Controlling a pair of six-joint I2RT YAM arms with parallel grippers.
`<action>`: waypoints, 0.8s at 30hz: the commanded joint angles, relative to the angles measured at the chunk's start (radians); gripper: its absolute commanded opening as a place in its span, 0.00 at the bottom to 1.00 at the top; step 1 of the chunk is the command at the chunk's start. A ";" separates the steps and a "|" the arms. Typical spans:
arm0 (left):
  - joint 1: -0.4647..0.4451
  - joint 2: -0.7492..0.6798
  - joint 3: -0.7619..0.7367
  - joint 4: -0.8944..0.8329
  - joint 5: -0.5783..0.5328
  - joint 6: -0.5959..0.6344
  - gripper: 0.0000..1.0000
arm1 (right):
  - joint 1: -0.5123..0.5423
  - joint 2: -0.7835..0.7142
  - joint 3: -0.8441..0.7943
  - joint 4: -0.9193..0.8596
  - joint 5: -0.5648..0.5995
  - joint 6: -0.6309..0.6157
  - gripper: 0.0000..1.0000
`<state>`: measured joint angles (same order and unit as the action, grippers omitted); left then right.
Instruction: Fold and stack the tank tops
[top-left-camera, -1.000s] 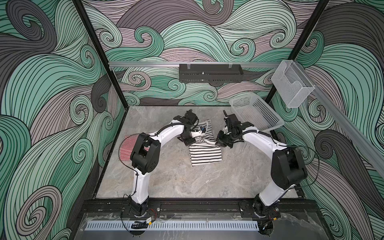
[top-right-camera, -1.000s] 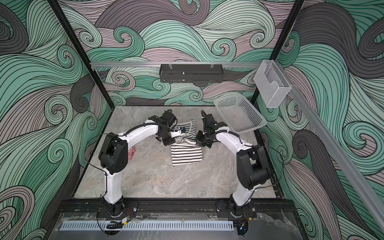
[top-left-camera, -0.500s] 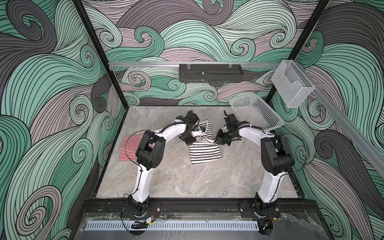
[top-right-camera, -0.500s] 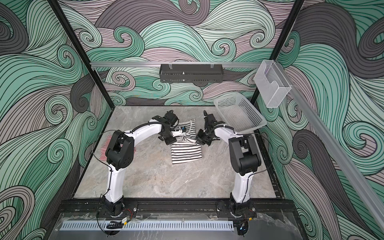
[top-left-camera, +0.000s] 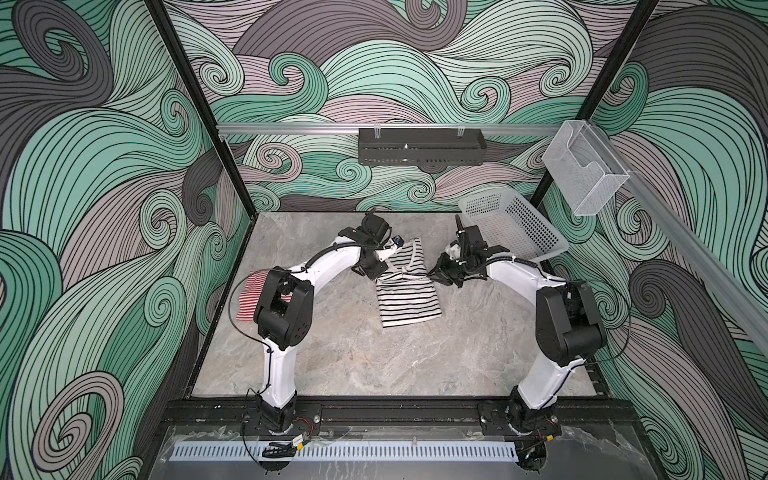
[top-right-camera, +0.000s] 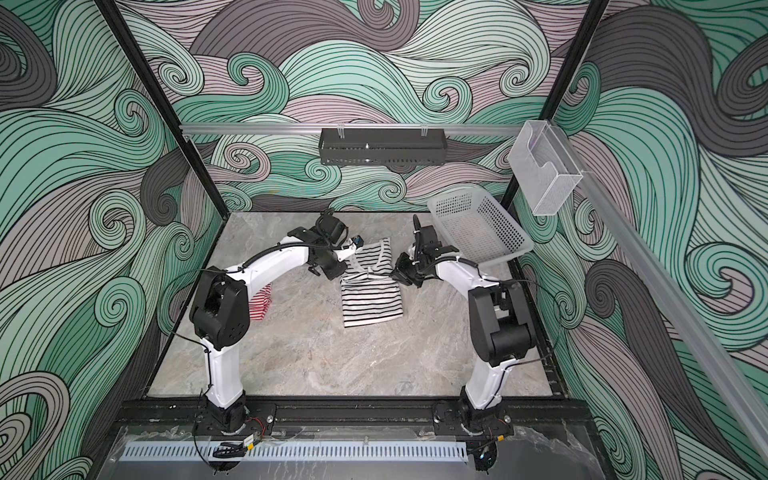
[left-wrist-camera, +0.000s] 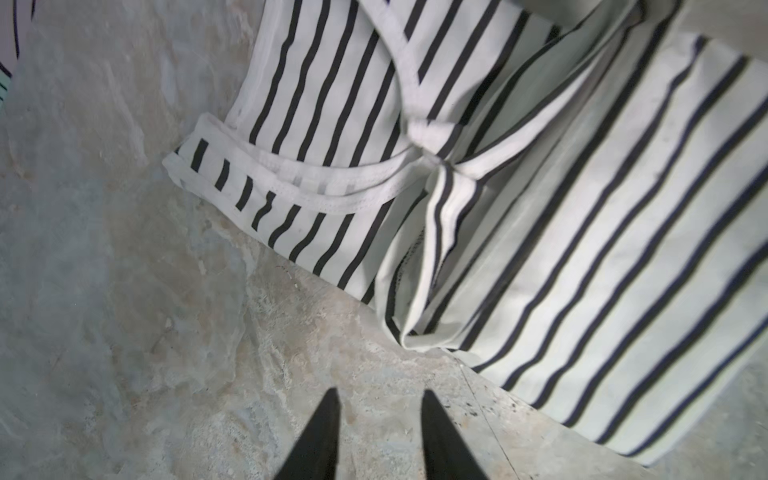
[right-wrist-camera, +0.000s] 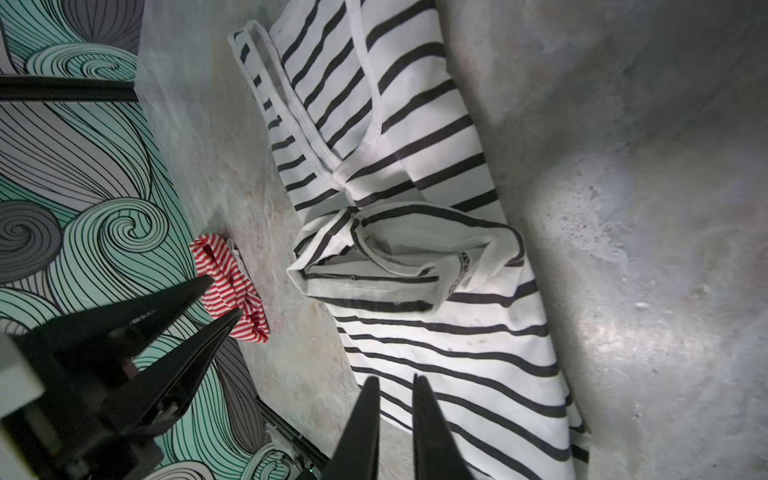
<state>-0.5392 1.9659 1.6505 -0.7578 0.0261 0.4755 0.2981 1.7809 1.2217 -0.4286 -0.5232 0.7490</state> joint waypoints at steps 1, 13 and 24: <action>-0.016 0.005 0.001 -0.087 0.103 0.007 0.12 | 0.019 0.042 -0.007 -0.004 0.023 -0.007 0.07; -0.034 0.125 0.053 -0.149 0.182 0.043 0.00 | 0.021 0.202 0.161 -0.061 0.040 -0.028 0.02; -0.018 0.241 0.136 -0.076 0.098 0.017 0.00 | -0.016 0.291 0.222 -0.039 0.007 -0.010 0.01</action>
<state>-0.5648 2.1742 1.7382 -0.8555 0.1604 0.5098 0.2890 2.0533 1.4239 -0.4656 -0.5072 0.7364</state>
